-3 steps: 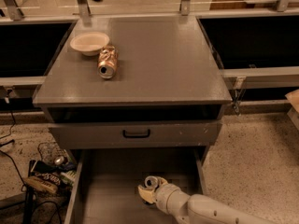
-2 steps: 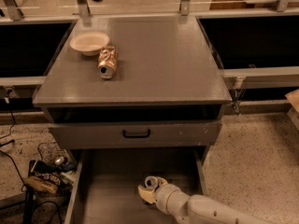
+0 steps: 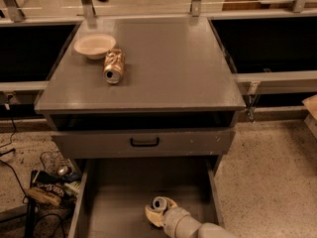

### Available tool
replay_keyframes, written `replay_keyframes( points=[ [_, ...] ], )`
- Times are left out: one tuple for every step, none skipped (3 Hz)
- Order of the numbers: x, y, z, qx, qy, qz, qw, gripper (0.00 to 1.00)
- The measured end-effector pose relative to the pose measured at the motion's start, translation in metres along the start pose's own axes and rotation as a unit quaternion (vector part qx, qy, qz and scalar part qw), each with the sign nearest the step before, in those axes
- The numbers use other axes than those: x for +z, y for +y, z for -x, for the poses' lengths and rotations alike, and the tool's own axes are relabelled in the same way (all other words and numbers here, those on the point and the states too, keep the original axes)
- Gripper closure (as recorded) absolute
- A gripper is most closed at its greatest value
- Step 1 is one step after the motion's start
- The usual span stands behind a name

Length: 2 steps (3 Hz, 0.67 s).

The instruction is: Place pepsi can into middle drawer

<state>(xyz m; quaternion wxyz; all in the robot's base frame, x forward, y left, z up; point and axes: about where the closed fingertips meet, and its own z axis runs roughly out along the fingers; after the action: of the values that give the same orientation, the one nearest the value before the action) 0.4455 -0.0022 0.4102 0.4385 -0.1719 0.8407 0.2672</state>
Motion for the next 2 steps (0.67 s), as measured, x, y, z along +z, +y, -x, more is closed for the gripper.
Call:
replay_keyframes(
  points=[
    [-0.0017,0.0017,-0.0026,-0.006,-0.002,-0.003,1.0000,1.00],
    [-0.0027,0.0049,-0.0051,-0.014,0.000,-0.005,0.9999,1.00]
  ],
)
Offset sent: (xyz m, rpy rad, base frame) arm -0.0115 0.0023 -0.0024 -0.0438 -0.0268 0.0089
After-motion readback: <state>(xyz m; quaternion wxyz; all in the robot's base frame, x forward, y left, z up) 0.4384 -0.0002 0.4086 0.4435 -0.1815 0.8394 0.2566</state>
